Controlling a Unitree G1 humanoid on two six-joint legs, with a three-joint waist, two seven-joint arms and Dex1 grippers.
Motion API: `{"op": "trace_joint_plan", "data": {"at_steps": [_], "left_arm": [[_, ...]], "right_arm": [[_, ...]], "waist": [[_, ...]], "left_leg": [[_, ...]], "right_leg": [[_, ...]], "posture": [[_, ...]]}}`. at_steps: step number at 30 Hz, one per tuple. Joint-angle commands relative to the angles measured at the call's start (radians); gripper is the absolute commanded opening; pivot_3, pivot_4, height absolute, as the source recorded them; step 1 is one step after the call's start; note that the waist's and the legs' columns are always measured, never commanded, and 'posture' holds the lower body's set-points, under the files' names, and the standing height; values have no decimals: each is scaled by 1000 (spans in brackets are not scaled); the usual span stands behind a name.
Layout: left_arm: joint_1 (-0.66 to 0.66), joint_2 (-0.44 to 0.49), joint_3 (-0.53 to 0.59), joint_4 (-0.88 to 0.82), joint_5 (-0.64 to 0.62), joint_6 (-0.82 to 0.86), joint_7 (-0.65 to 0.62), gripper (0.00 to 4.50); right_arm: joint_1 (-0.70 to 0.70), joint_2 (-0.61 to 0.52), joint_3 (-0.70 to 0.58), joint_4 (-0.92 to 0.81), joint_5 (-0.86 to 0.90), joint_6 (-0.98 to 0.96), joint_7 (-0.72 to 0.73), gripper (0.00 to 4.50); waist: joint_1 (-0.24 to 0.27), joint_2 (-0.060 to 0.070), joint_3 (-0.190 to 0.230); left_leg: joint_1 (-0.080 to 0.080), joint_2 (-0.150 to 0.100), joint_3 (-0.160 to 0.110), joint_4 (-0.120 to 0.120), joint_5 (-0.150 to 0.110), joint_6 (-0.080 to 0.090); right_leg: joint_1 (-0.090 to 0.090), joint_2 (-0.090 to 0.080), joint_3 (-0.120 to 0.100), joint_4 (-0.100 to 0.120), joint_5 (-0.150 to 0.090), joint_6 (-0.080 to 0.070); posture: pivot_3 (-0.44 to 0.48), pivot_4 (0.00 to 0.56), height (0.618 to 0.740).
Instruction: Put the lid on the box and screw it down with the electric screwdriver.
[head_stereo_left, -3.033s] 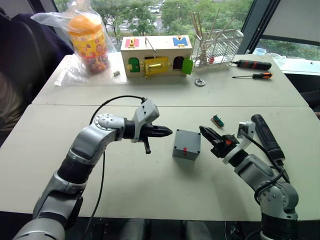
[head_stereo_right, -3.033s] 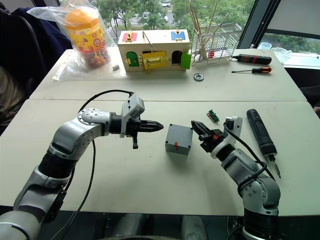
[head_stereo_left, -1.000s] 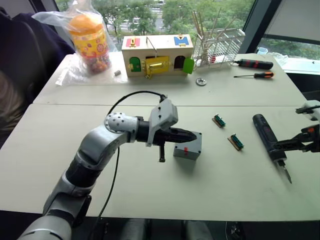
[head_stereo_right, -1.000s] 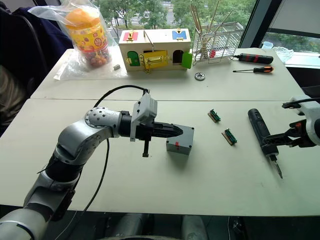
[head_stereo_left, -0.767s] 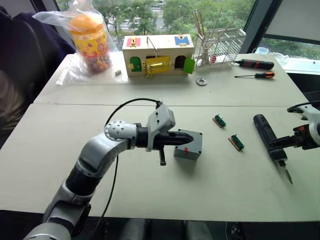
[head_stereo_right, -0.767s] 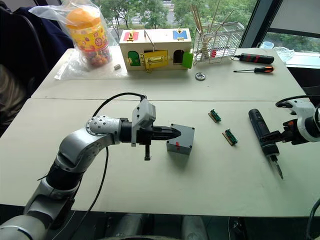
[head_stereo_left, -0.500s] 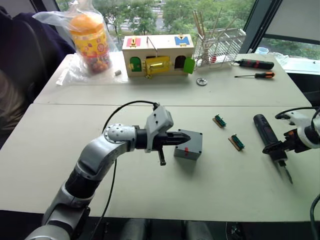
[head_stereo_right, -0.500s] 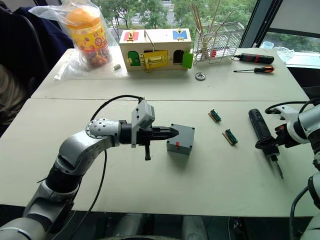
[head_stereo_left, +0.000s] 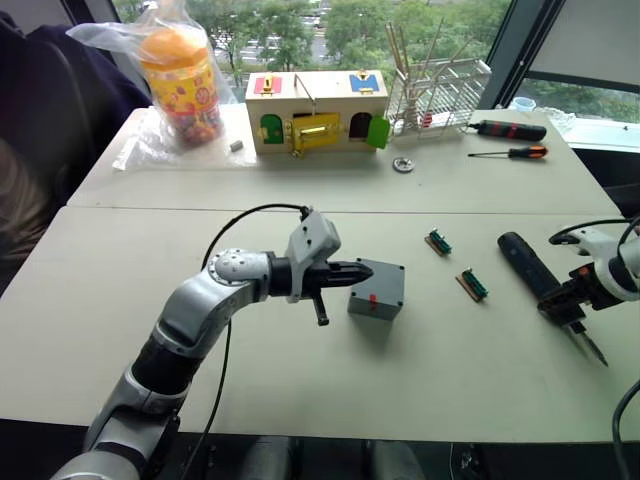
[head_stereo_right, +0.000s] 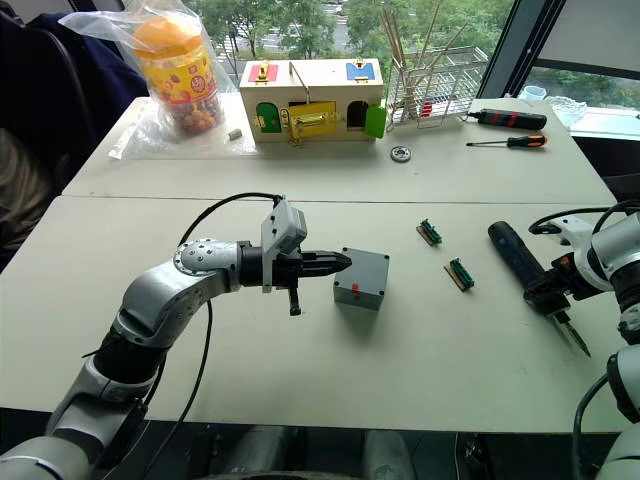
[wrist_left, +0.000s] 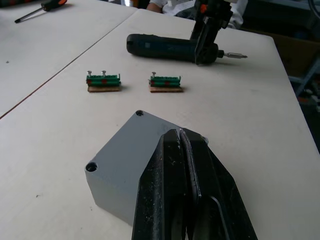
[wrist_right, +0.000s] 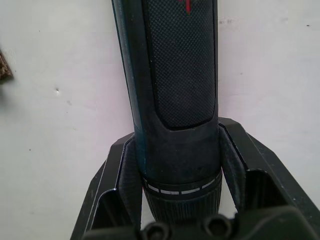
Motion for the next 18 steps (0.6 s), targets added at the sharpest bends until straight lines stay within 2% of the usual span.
{"op": "trace_joint_plan", "data": {"at_steps": [1, 5, 7, 9, 11, 14, 18], "left_arm": [[-35, 8, 43, 49, -1, -41, -39, 0], [-67, 18, 35, 137, 9, -71, -101, 0], [-94, 5, 30, 176, 19, -82, -116, 0], [-117, -5, 28, 210, 30, -95, -130, 0], [-142, -23, 20, 239, 42, -110, -139, 0], [-168, -44, -2, 271, 72, -134, -153, 0], [-188, -60, -48, 291, 118, -144, -167, 0]], "right_arm": [[-91, -30, -155, -35, 11, -17, -139, 1762], [-122, -33, -416, -192, 106, 86, -290, 1762], [-38, 46, -653, -392, 174, 82, -395, 1762], [46, 179, -860, -618, 244, 36, -491, 1762], [124, 364, -1006, -845, 323, -23, -581, 1762], [194, 580, -1094, -1067, 470, 27, -655, 1762], [306, 796, -1047, -1236, 597, -32, -713, 1762]], "waist": [[-1, 5, 1], [-1, 10, 2], [0, 9, 3], [0, 8, 3], [0, 7, 3], [4, 8, 3], [0, 8, 3]], "left_leg": [[0, -1, 1, 0, 0, 0], [-3, 0, 6, -2, 0, 0], [-4, 1, 6, -2, 0, 0], [-5, 1, 5, -2, 0, 0], [-7, 0, 4, -2, 0, 0], [-8, -1, 4, 1, 0, 0], [-8, -4, 1, 0, 1, 1]], "right_leg": [[-1, -1, 0, 0, 0, 0], [-9, -1, 0, 3, 0, 0], [-13, -1, 0, 10, 0, 0], [-16, -1, -1, 19, 0, 0], [-16, -1, -1, 19, 0, 0], [-15, -1, -1, 21, 0, 0], [-16, -2, -1, 23, 0, 0]], "posture": [[0, 150, 740], [0, 150, 740], [0, 150, 740], [0, 150, 740], [0, 150, 740], [0, 150, 740], [0, 150, 740]]}}
